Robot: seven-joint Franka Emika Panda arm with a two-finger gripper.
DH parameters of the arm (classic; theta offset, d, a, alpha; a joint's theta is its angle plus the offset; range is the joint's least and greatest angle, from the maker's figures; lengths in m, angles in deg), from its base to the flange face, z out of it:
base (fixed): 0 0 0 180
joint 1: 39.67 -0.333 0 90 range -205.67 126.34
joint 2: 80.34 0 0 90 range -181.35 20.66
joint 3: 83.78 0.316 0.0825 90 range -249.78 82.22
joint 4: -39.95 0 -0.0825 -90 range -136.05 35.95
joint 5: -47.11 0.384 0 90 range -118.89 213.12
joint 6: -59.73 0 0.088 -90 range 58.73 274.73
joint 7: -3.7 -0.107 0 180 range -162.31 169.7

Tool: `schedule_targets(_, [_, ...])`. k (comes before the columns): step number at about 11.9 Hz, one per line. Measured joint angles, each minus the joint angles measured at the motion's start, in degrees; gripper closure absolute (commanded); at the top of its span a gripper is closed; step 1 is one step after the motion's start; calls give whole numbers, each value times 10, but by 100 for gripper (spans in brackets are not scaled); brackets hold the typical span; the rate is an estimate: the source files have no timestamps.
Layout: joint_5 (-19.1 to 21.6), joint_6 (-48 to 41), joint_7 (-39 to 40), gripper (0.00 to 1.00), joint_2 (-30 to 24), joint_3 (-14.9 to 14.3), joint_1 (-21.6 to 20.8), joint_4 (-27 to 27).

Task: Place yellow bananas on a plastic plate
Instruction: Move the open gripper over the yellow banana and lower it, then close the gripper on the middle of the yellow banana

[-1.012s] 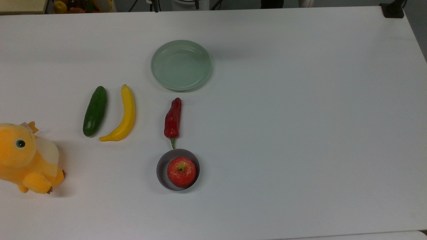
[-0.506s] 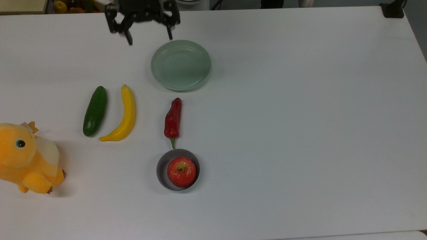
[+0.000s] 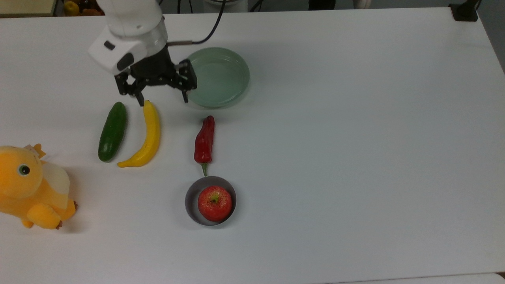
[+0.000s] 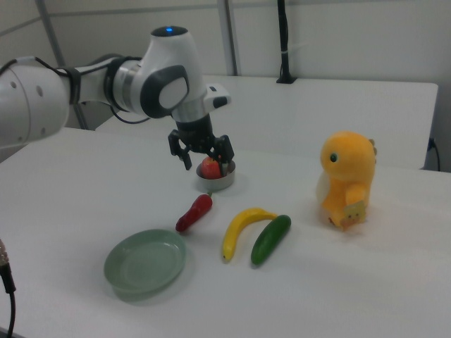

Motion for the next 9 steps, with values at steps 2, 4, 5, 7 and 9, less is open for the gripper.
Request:
schedule_targets(2, [-1,34,0,0,25,0,5,-4])
schedule_targets(4, [-21,64,0,0,56,0,9,-7])
schedule_targets(5, [-34,80,0,0,71,0,12,-8])
schedule_targets(7, [-58,100,0,0,94,0,17,-8])
schedule_targets(9, [-69,112,0,0,110,0,20,-8])
